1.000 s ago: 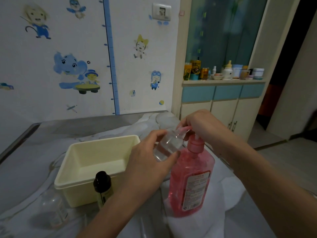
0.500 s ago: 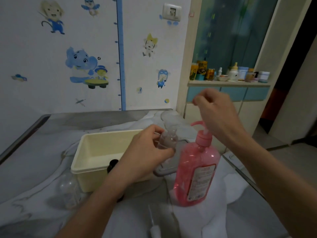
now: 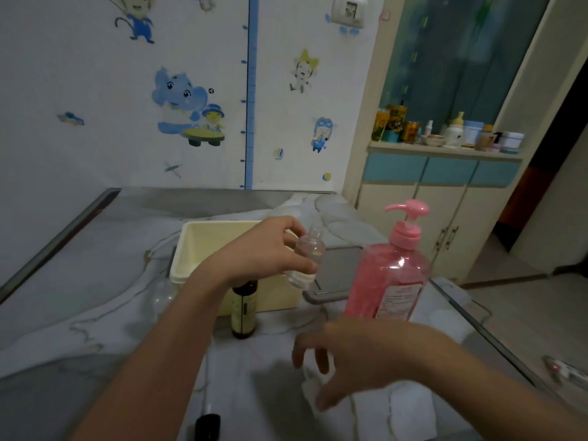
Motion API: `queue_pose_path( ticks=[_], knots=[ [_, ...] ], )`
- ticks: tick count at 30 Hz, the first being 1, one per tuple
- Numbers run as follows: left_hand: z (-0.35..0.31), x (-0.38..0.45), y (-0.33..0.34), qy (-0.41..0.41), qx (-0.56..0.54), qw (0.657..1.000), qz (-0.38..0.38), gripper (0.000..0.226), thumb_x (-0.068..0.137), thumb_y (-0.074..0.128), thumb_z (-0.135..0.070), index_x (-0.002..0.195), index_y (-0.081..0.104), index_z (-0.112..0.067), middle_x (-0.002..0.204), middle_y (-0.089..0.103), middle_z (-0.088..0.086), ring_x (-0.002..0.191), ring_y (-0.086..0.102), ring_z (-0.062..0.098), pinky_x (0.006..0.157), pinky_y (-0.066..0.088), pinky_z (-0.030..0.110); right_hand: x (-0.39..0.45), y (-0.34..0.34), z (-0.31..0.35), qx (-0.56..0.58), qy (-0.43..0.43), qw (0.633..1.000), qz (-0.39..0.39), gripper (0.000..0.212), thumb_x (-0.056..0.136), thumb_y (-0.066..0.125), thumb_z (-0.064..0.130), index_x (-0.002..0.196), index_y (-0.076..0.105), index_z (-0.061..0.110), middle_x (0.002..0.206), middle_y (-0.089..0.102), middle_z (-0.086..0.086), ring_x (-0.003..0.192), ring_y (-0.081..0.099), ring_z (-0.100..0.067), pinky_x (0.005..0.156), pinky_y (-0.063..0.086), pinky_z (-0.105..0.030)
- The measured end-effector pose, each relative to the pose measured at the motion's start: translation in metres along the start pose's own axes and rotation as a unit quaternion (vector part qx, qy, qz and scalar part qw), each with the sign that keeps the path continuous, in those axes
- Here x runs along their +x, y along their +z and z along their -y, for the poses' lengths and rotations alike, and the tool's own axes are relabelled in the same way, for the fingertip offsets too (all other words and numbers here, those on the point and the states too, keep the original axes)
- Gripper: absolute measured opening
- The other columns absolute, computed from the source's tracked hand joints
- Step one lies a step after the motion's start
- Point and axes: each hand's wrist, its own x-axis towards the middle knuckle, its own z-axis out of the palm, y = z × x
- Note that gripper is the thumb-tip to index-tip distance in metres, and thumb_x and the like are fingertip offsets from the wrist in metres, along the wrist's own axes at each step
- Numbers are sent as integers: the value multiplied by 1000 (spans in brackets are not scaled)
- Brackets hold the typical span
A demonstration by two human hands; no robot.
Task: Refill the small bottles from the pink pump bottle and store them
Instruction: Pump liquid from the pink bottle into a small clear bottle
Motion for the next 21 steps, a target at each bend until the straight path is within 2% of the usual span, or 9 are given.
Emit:
queue_pose_path(
  ticks=[4, 7, 10, 12, 15, 18, 21],
  knots=[
    [0, -1, -3, 0, -14, 1000, -12, 42, 71, 81, -9, 107, 59, -12, 93, 75, 0, 90, 70, 21, 82, 56, 39, 9, 18, 2, -17, 23, 999, 25, 60, 76, 73, 34, 126, 41, 36, 125, 53, 0, 110, 53, -21, 88, 48, -37],
    [-1, -2, -3, 0, -15, 1000, -14, 43, 71, 80, -9, 108, 58, -12, 95, 74, 0, 90, 70, 19, 79, 56, 35, 17, 27, 2, -33, 9, 999, 11, 49, 75, 74, 28, 116, 48, 29, 116, 57, -4, 102, 56, -24, 83, 50, -39],
    [1, -2, -4, 3, -6, 1000, -19, 44, 70, 82, -12, 107, 59, -15, 94, 74, -2, 88, 71, 16, 83, 55, 38, 21, 34, 0, -20, -8, 1000, -7, 31, 79, 68, 22, 106, 52, 24, 109, 60, -6, 95, 59, -25, 82, 53, -41],
    [2, -2, -5, 4, -5, 1000, -24, 43, 69, 82, -14, 105, 59, -17, 94, 74, -4, 86, 71, 14, 84, 55, 39, 21, 34, -1, -8, -15, 1000, -8, 29, 81, 65, 20, 107, 52, 23, 109, 60, -6, 95, 59, -24, 83, 53, -41],
    [3, -1, -6, 3, -11, 1000, -28, 44, 68, 83, -14, 105, 60, -18, 96, 74, -3, 87, 71, 13, 86, 56, 41, 18, 28, -2, 21, -30, 999, -31, 30, 83, 61, 17, 111, 53, 24, 109, 61, -1, 95, 58, -18, 84, 53, -36],
    [3, -1, -7, 3, -15, 999, -32, 45, 67, 83, -14, 105, 60, -18, 98, 74, -3, 88, 71, 13, 87, 56, 44, 10, 19, -6, 72, -35, 992, -97, 29, 85, 54, 14, 109, 58, 30, 98, 58, 12, 89, 59, -10, 77, 52, -27],
    [3, -1, -8, 3, -17, 999, -40, 44, 67, 83, -14, 105, 60, -19, 97, 73, -4, 88, 71, 11, 88, 56, 43, 2, 4, -9, 107, -29, 982, -154, 41, 87, 47, 3, 109, 62, 35, 97, 58, 19, 78, 65, -4, 73, 57, -24]
  ],
)
